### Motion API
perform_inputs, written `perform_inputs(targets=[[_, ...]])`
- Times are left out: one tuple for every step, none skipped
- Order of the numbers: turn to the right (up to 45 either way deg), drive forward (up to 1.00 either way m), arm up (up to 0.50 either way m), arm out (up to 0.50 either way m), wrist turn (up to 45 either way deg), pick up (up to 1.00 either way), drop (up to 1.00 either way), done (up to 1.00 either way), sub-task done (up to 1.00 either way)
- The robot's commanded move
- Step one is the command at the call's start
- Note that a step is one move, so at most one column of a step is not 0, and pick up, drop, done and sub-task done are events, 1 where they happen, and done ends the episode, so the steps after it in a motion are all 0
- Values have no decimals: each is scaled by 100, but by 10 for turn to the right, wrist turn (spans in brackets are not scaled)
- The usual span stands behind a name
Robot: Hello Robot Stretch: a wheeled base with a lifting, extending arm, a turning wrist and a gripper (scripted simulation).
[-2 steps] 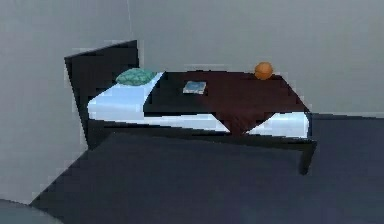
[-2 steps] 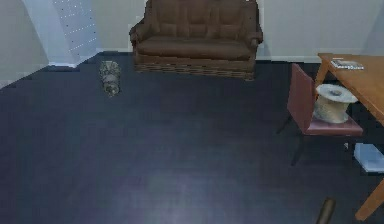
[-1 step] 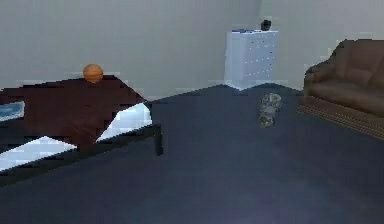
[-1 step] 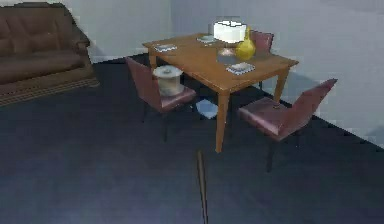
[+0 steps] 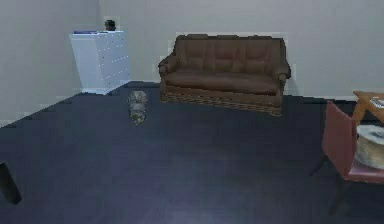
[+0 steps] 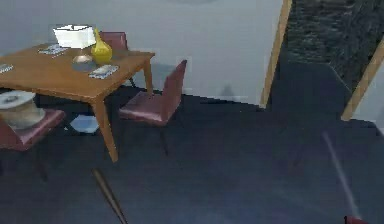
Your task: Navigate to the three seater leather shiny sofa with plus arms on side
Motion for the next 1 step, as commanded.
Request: perform_inputs(targets=[[0, 75, 0, 0, 0, 0, 0, 0, 0]])
